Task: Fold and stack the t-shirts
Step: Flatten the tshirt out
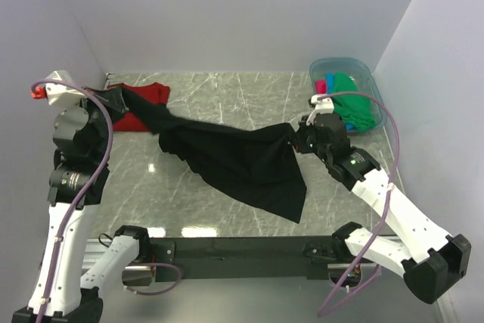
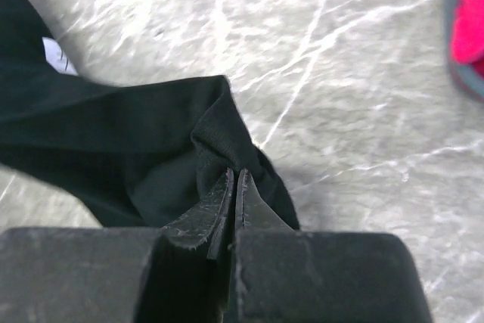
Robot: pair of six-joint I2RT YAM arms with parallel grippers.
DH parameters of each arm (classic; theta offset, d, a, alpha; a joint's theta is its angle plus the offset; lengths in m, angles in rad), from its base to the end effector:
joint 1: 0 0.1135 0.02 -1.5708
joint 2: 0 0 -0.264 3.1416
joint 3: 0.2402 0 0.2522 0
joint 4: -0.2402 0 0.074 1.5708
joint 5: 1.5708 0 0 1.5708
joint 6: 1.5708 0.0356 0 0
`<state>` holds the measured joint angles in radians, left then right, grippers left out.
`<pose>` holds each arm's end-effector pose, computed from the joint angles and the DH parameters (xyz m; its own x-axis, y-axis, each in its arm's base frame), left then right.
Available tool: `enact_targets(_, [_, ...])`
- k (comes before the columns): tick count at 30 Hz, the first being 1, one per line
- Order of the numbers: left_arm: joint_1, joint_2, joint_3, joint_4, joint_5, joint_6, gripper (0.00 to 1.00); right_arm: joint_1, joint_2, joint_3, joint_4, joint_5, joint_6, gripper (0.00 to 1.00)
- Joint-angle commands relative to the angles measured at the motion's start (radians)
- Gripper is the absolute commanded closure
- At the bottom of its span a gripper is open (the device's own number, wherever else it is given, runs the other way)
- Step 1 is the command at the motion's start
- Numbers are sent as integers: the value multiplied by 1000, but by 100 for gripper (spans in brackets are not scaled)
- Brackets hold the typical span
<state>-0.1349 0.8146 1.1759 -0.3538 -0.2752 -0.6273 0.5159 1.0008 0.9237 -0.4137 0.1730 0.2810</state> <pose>0.1549 -0.0113 0.4491 0.0881 -0.5820 -0.8084 -0.1088 0.8011 -0.5886 0.1966 0.1045 0.3253 -0.4920 0.0350 -0.8699 -0.2263 0.9597 0.1666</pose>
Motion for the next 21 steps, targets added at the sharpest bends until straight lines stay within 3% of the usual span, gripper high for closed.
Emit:
enact_targets(1, [17,24,-8,-140,-113,55,99,41,-27,-74,10,-92,1,100])
enact_targets(10, [23,5,-153,-162,-114,21,99,242,125,-177,-80,2,165,98])
enact_targets(12, [23,-2,-163,-169,-107,20,99,248,147,-193,-85,6,191,86])
enact_targets(13, [23,-2,-167,-172,-101,21,99,249,153,-198,-74,13,193,72])
enact_targets(16, [23,-2,-170,-177,-91,28,99,248,150,-186,-68,14,192,57])
enact_targets(21, [23,-9,-180,-175,-87,32,99,248,111,-137,-56,-24,187,49])
